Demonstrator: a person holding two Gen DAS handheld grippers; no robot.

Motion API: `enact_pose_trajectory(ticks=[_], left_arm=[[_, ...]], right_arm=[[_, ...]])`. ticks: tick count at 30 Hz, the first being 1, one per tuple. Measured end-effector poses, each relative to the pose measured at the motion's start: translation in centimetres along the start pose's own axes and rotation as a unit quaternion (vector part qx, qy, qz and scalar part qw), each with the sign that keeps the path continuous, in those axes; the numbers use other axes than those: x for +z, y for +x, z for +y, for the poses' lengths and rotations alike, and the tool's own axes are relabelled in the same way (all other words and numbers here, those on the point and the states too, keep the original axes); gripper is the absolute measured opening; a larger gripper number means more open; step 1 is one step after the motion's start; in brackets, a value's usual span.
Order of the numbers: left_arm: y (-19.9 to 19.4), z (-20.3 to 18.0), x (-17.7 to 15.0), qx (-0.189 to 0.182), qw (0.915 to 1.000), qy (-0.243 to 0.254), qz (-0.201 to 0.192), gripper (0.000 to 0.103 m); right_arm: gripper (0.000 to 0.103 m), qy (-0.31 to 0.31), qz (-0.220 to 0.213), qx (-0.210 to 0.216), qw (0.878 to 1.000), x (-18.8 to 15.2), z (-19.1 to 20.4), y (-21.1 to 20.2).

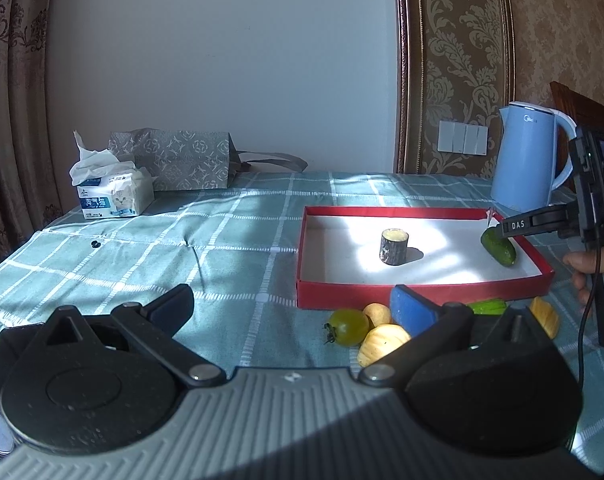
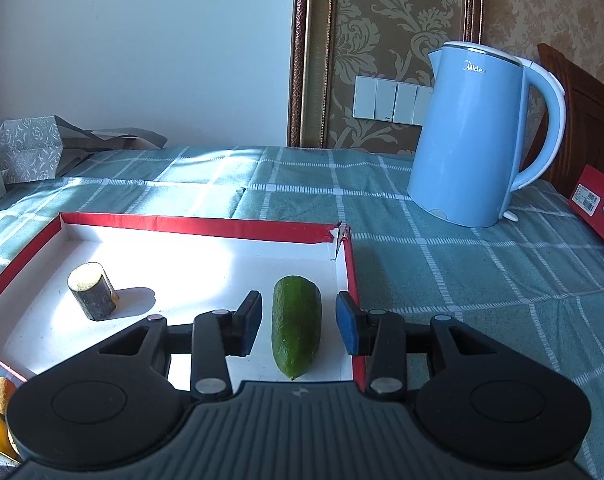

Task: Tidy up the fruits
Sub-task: 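Lower the held cucumber into the tray and open the right tool, then withdraw the right tool back toward the remaining fruits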

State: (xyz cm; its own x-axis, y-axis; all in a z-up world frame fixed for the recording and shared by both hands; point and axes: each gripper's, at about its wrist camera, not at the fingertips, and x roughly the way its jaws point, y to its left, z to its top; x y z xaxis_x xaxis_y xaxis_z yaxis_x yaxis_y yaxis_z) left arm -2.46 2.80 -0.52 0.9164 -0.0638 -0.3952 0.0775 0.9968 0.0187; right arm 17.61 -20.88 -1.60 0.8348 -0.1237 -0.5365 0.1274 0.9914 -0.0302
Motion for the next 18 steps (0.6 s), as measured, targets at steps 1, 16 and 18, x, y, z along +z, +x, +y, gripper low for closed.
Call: enact_pose_trajectory(ticks=[1, 16, 18], left_arm=[[0.1, 0.0, -0.1, 0.001, 1.0, 0.0, 0.001, 0.103], [2.2, 1.2, -1.3, -0.024, 0.9991, 0.03, 0.019, 0.103], [3.0, 0.6, -1.1, -0.032, 0.9982, 0.048, 0.017, 0.103]], right_arm=[[0.04, -0.003, -0.003, 0.003, 1.0, -0.1, 0.0, -0.3], [0.049, 0.021, -0.076, 0.062, 0.995, -4.6, -0.3, -9.2], [0.049, 0.023, -0.08, 0.068, 0.994, -5.4, -0.1, -10.1]])
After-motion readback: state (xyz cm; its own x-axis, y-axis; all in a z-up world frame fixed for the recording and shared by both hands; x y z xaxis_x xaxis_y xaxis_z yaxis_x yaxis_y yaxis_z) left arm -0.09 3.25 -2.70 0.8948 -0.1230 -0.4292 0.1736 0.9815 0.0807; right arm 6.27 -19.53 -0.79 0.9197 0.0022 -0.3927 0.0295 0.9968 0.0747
